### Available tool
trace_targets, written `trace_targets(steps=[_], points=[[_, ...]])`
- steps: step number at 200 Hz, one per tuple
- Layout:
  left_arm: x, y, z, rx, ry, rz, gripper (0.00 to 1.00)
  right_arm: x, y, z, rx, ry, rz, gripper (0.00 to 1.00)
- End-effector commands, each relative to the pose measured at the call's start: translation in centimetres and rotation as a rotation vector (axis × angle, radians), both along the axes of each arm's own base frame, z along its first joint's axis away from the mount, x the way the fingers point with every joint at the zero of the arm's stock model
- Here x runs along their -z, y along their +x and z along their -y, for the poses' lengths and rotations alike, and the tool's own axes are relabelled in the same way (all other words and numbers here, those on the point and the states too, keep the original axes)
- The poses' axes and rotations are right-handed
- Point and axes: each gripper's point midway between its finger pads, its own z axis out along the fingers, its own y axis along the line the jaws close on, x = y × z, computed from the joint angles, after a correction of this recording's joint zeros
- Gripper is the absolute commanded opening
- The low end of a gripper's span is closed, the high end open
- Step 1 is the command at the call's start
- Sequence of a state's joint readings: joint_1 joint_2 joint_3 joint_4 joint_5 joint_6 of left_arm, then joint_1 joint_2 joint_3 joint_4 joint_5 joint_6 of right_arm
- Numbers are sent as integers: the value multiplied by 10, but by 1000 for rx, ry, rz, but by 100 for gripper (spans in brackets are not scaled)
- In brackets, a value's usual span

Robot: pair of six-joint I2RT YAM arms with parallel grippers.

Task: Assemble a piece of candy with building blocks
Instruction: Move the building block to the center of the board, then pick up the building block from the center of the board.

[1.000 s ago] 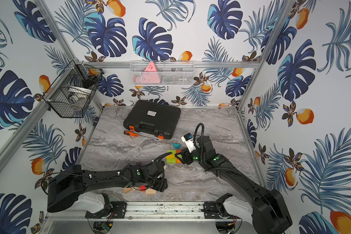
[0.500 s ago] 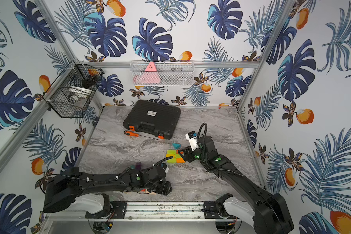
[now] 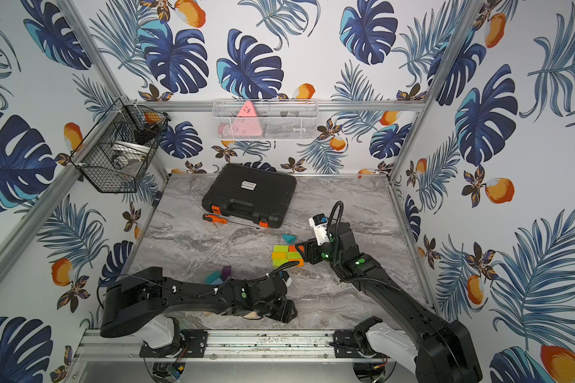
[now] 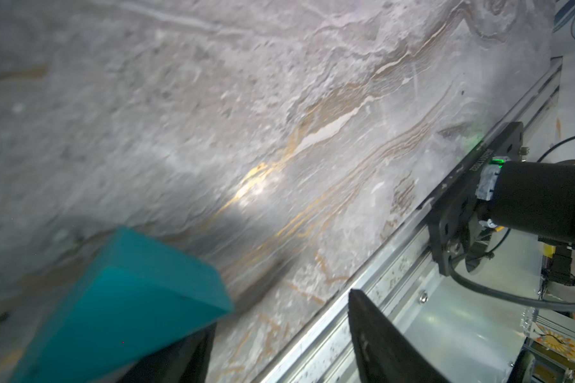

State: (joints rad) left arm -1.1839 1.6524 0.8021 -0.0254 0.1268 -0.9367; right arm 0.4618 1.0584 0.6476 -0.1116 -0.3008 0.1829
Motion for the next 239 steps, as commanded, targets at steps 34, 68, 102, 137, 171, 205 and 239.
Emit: trace_targets(steps=[34, 68, 102, 137, 171, 205, 239], points=[[6, 22, -10, 22, 32, 51, 68, -9, 5, 18, 77, -3, 37, 65], [-25, 14, -18, 94, -15, 87, 72, -15, -2, 19, 54, -15, 42, 65], [-71, 5, -51, 104, -90, 102, 73, -27, -15, 13, -8, 21, 56, 66], [-114, 42, -124, -26, -28, 199, 75, -16, -51, -27, -258, -42, 3, 65], [-150, 89, -187, -140, 140, 330, 75, 11, -91, -50, -513, -330, -23, 65], [-158, 118, -219, -190, 243, 396, 75, 26, -112, -63, -690, -503, 18, 67], [-144, 120, -242, -246, 254, 395, 76, 48, -142, -72, -984, -604, 133, 70]])
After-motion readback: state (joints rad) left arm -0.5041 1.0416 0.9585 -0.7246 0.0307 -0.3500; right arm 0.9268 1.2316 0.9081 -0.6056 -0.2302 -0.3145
